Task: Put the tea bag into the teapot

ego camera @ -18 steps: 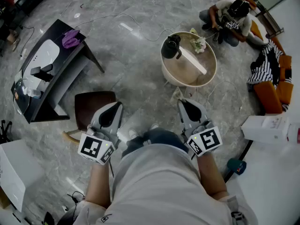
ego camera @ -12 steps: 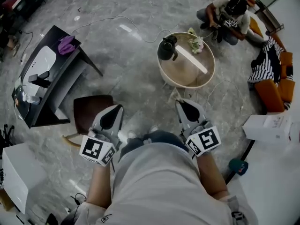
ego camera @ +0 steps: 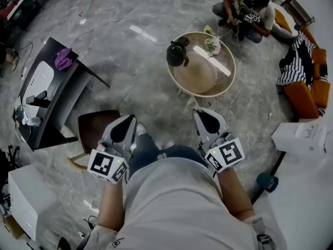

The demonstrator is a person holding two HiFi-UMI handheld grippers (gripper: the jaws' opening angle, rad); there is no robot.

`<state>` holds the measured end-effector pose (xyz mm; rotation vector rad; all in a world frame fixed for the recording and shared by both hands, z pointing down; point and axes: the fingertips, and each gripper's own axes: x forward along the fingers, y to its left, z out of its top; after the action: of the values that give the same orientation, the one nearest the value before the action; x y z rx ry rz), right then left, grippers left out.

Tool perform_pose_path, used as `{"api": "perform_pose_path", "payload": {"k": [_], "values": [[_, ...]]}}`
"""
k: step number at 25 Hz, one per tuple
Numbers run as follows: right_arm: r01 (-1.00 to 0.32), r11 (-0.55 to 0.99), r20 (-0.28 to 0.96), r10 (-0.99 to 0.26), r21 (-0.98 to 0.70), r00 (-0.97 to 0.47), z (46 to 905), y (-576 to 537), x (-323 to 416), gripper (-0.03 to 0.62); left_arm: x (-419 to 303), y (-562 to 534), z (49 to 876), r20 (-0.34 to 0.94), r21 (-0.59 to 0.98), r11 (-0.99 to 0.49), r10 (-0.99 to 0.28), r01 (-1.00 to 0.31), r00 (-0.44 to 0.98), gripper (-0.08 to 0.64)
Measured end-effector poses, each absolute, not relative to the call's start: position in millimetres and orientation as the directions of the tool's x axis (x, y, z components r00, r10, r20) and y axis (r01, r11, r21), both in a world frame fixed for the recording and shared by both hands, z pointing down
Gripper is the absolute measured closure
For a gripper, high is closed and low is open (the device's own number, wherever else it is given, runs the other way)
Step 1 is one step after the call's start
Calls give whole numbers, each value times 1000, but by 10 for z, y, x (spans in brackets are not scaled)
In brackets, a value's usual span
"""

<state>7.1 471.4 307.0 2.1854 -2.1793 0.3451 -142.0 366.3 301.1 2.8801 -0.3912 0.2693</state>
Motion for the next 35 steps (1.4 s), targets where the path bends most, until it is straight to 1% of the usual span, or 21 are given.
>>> {"api": "perform_pose_path", "payload": {"k": [6,16,25,30,35], "values": [[-990,-33,188,-982,-135,7,3170,4329,293,581,-1193,3201,3128,201,241,-929,-234,-280,951,552],[-991,-67,246,-969,-113,37,3228,3026,588,581,-868,1793,3139,204,234,-945,-183,-229,962,552],[-993,-53,266,-964,-106,23,3239,1637,595,581,-889,477,3272,207,266,-936,-180,-232,962,552],[-993,-26,269,-963,-112,-5,3269,1132,564,581,-949,73,3336,227,260,-935,-185,-242,956,552],[-993,14,273,-961,-114,-45,3276,798,573,581,-1006,-167,3343,238,269,-920,-225,-286,945,552]]}}
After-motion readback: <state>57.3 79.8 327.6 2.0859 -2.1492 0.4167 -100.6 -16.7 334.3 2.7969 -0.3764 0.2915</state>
